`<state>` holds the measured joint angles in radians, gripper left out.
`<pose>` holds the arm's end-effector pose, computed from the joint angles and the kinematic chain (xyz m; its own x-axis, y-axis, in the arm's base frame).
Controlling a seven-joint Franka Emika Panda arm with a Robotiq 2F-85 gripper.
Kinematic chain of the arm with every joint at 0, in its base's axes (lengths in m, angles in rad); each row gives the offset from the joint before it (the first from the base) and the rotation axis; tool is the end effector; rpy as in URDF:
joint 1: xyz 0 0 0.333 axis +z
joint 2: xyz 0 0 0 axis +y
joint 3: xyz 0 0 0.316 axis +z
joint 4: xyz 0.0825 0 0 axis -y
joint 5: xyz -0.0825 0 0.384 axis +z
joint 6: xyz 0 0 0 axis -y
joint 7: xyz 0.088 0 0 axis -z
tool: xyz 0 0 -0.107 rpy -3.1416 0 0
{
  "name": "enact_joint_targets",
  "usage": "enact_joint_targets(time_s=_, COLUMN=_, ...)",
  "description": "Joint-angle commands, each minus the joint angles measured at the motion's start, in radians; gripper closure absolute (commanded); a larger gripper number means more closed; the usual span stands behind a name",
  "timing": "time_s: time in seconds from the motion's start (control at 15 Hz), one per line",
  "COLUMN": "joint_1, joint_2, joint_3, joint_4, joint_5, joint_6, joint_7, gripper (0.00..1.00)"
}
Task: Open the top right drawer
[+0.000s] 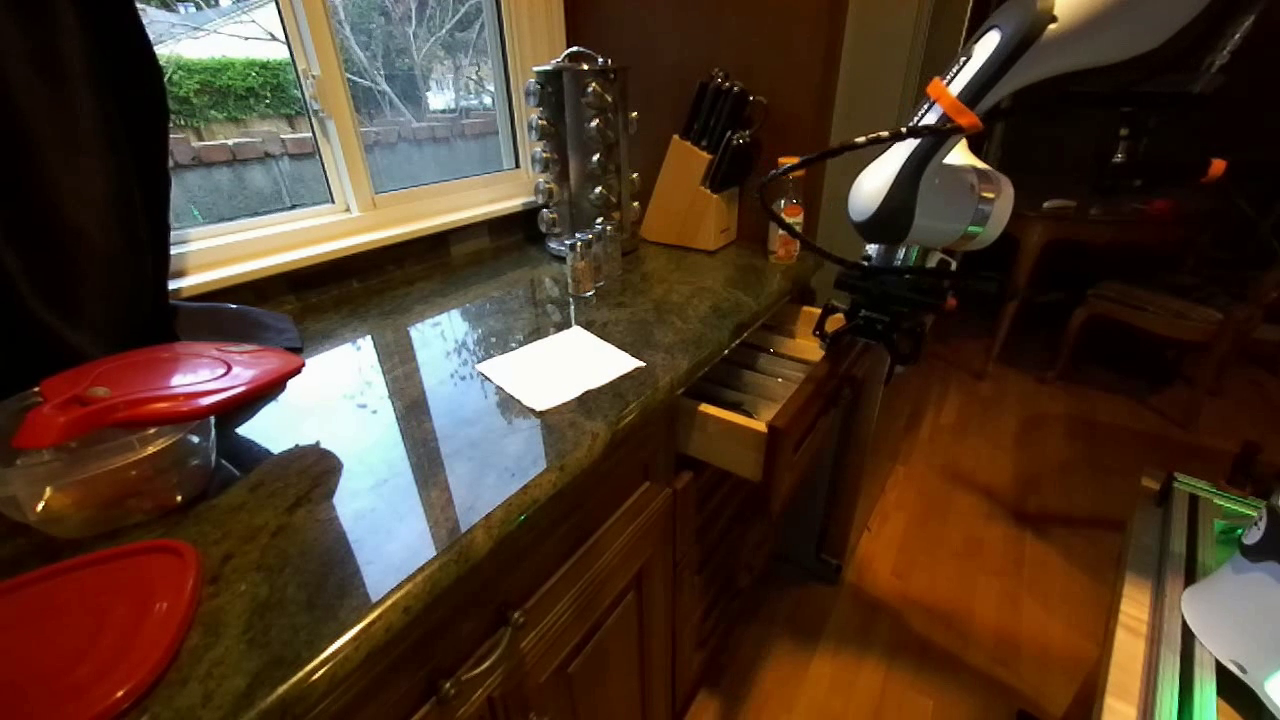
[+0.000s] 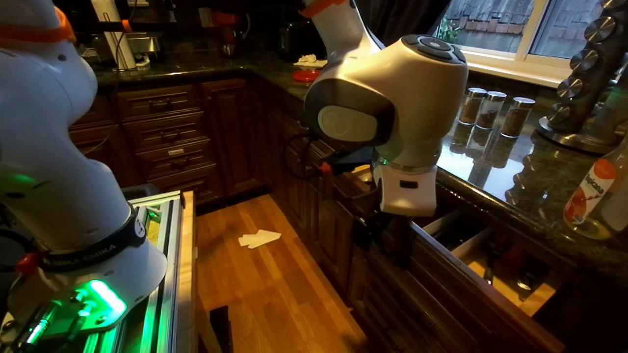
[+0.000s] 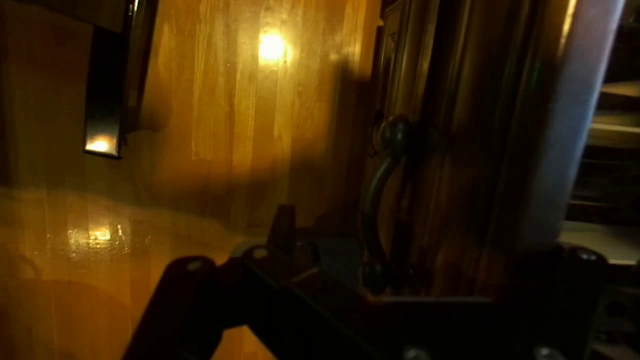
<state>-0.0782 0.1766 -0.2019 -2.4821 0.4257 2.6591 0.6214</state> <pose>0.4520 -0.1447 0.2218 0.2954 -0.9490 -0.1100 -0.9519 -0.2825 -0.1190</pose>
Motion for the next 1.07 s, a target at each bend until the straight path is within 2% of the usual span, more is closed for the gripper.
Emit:
enact_joint_targets(time_s=0.0, joint_1=-0.017, joint_2=-0.115, joint_3=-0.025, joint_4=-0.106, joint_5=-0.113, joint_6=-0.064, joint_7=0.040, gripper=0.00)
enact_joint_targets(time_s=0.67, joint_1=-0.138, joint_2=-0.317, joint_3=-0.036, joint_4=-0.265, joint_5=-0.225, joint_6=-0.216, joint_7=-0.050, gripper=0.00)
enact_joint_targets(time_s=1.0, joint_1=-0.212, joint_2=-0.397, joint_3=-0.036, joint_4=-0.304, joint_5=-0.346, joint_6=-0.327, joint_7=-0.076, gripper=0.00)
